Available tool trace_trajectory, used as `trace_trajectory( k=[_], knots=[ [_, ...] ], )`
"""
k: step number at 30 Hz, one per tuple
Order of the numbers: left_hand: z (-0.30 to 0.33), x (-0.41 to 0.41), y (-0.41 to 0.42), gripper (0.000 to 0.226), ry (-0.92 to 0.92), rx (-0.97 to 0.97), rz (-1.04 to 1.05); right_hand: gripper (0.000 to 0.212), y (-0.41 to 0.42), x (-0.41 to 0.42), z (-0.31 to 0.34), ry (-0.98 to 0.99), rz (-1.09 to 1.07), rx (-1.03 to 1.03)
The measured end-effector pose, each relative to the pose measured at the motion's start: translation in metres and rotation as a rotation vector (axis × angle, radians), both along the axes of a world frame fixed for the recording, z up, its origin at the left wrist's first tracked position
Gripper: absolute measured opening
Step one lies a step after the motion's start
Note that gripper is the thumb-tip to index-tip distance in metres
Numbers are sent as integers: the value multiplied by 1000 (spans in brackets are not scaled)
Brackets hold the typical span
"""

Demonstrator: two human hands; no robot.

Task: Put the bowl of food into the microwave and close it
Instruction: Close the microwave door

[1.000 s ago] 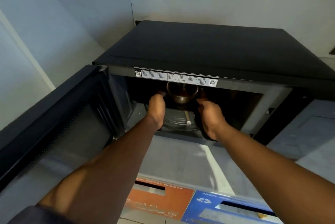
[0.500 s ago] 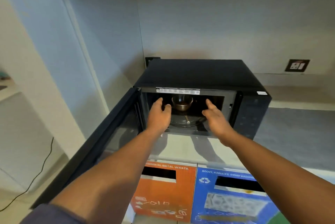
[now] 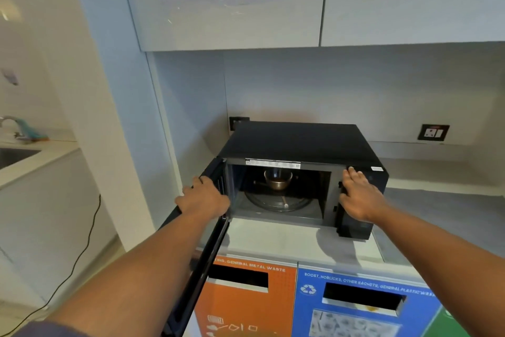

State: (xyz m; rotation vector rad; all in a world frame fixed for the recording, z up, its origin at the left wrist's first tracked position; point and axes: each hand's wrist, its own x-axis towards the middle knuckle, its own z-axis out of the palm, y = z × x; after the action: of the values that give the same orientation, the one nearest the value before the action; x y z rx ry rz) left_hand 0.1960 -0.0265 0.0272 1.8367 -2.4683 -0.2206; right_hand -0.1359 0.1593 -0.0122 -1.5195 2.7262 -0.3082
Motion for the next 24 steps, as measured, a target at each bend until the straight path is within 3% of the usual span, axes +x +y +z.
trace_trajectory(
  k=[5,10,14,24],
  knots=[
    [-7,2,7,91,-89,-71,-38,77,0,-11,-5,59,-4,29],
    [1,-23,18,97,-96,18,-46,75,4,-14,-12,115,8,19],
    [-3,-45,23,89,-59,88,-102,69,8,-16,-8,157,18,-32],
    [-13,-138,40,70,90,-28,-526,56,14,-46,8,44,32,-166]
  ],
)
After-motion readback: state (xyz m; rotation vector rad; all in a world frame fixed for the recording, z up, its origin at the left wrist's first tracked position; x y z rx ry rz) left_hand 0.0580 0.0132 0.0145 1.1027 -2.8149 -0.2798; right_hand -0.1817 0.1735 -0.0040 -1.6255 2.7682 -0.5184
